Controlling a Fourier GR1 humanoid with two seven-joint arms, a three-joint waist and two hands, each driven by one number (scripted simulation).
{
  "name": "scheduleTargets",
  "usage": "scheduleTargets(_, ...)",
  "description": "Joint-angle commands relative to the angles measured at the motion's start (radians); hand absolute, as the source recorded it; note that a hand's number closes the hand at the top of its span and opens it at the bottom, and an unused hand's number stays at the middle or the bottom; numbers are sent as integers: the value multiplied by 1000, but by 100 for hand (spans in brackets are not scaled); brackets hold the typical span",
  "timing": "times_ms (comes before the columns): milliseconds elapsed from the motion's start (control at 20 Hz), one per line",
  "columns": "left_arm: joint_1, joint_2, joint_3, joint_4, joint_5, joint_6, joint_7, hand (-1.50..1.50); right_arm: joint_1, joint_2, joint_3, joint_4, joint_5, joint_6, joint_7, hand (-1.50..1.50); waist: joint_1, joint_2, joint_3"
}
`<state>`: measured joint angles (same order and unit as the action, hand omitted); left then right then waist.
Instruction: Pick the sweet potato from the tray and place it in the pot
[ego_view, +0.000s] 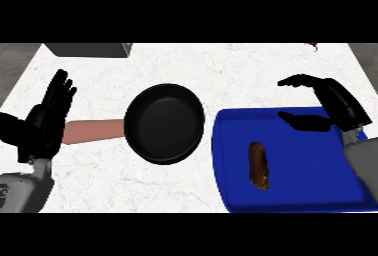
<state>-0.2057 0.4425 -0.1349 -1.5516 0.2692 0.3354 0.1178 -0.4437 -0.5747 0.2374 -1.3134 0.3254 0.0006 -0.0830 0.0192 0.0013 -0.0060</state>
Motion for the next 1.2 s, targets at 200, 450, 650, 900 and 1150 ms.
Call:
scheduleTargets(200,25,-28,71,-64,26,-15,54,0,0,-16,20,-96,71,111,-79,-150,-18,-4,6)
scheduleTargets(450,15,-45,54,-48,6,-13,30,0,-122,-22,124,-177,82,351,219,-150,-18,-6,4)
scheduleTargets(650,-36,-42,64,-19,21,-21,61,0,-155,-1,250,-214,96,536,406,-150,-26,-6,2)
scheduleTargets(900,-38,-24,78,-8,16,-42,62,0,-200,91,363,-201,125,698,619,-150,-18,-3,3)
scheduleTargets(1150,12,-36,89,-30,17,-69,22,0,-191,208,399,-179,115,827,812,-150,-17,-4,5)
